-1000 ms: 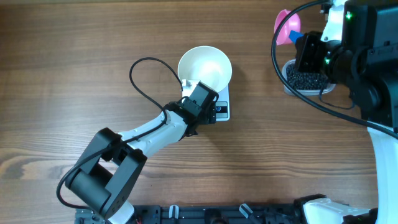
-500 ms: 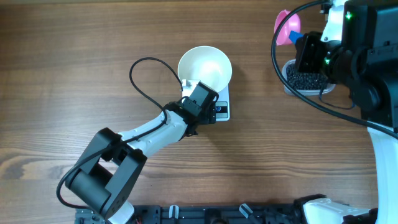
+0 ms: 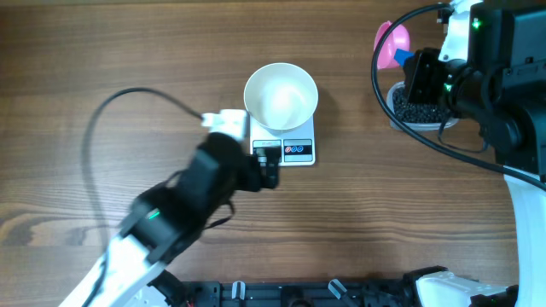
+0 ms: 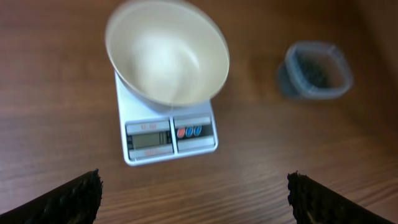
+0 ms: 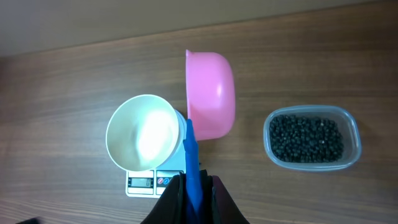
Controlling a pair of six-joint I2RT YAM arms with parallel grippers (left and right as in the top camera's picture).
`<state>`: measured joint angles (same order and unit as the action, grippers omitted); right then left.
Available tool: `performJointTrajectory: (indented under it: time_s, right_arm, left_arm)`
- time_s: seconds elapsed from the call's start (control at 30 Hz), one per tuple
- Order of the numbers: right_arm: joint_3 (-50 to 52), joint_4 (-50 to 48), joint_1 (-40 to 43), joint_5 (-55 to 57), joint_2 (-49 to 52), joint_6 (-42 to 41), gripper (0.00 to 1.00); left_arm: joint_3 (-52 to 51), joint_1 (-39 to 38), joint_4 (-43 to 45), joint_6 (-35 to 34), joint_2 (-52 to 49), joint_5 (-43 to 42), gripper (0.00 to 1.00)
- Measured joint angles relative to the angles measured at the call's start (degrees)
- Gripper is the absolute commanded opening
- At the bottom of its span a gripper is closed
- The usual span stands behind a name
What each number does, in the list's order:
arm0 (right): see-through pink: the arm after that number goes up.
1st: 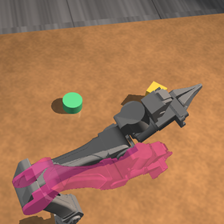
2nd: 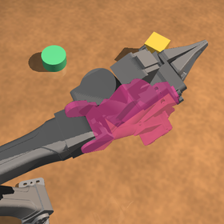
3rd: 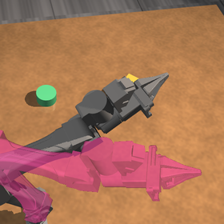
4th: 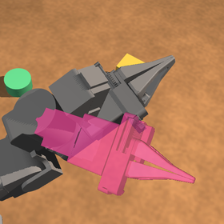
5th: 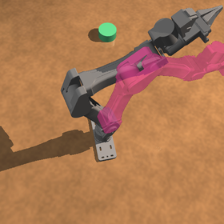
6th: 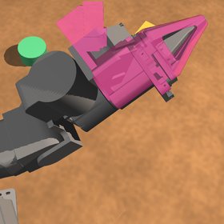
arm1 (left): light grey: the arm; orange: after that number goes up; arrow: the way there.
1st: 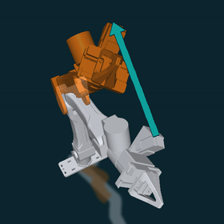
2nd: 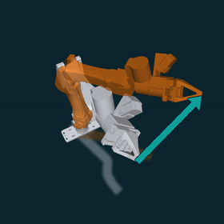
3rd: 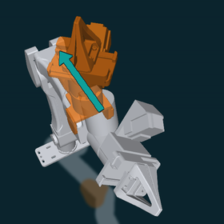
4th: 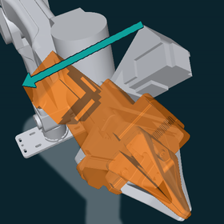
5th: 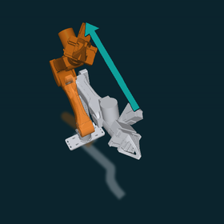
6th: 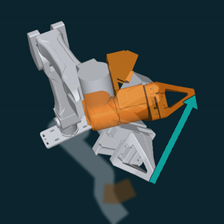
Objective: Scoop item into bowl and weigh 150g on scale
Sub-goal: 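Pull the left gripper back from the scale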
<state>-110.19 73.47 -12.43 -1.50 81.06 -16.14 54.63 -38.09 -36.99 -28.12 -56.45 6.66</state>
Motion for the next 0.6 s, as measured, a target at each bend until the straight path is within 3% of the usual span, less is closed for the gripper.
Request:
performJointTrajectory:
  time_s: [0.13,0.27,0.5,0.6]
  right_arm:
    - [0.00,-2.38,0.00,-1.22,0.00,1.38,0.04]
    - [0.00,-6.08,0.00,-1.49,0.00,2.86,0.04]
    - [0.00,-9.29,0.00,0.11,0.00,3.45,0.05]
    - [0.00,-15.41,0.00,0.50,0.00,3.39,0.04]
  left_arm:
    - [0.22,12.79,-3.50,0.00,12.28,3.72,1.00]
    - [0.50,19.56,-11.43,0.00,14.36,5.25,1.00]
    - [0.50,20.22,-14.91,0.02,10.45,5.51,1.00]
    - [0.50,20.22,-14.91,0.02,8.96,5.53,1.00]
